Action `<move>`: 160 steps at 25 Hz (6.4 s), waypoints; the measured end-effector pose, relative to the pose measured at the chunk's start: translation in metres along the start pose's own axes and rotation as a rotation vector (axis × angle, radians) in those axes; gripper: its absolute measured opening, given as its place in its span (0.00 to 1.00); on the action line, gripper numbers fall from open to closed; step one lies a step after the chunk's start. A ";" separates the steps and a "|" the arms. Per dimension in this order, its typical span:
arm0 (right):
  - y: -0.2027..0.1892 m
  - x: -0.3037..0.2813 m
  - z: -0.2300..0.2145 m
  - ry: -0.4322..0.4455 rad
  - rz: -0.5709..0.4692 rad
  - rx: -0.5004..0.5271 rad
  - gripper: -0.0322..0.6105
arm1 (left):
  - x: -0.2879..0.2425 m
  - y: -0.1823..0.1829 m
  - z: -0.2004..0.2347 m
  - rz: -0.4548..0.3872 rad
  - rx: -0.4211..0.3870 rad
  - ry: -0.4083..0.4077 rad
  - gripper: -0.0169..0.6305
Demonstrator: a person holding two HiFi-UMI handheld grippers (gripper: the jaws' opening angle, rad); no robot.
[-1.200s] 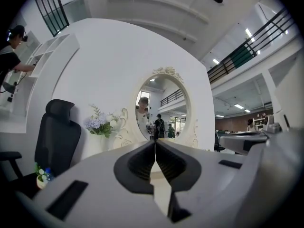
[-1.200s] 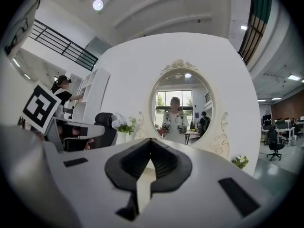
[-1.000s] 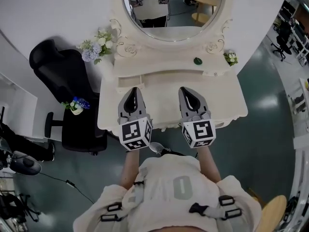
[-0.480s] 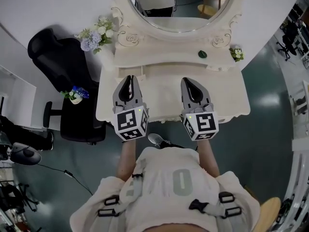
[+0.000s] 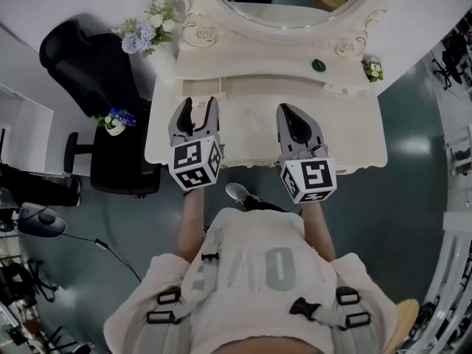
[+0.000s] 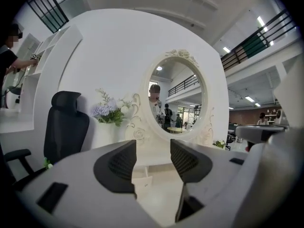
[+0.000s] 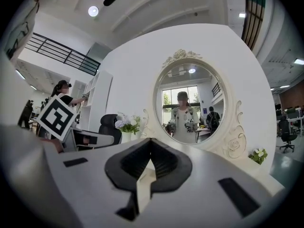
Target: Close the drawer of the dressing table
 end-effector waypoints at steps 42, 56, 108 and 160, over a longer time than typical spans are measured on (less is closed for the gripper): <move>-0.065 -0.008 0.004 -0.028 0.192 -0.063 0.06 | -0.072 -0.200 0.090 0.530 -0.003 0.111 0.29; -0.072 -0.007 0.003 -0.042 0.218 -0.052 0.06 | -0.078 -0.205 0.085 0.537 -0.033 0.076 0.19; -0.103 -0.020 -0.022 -0.082 0.294 -0.090 0.06 | -0.128 -0.207 0.094 0.507 -0.078 0.068 0.18; -0.072 0.006 -0.022 -0.108 0.209 -0.068 0.06 | -0.130 -0.152 0.082 0.383 -0.087 0.065 0.20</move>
Point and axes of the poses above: the fingertips, and each gripper's own axes: x backward along the fingers, z to its left, y out of its top, the point moved 6 cm from there along x, backward along the fingers, and after that the axes turned 11 degrees about -z, right-handed, at the moved point
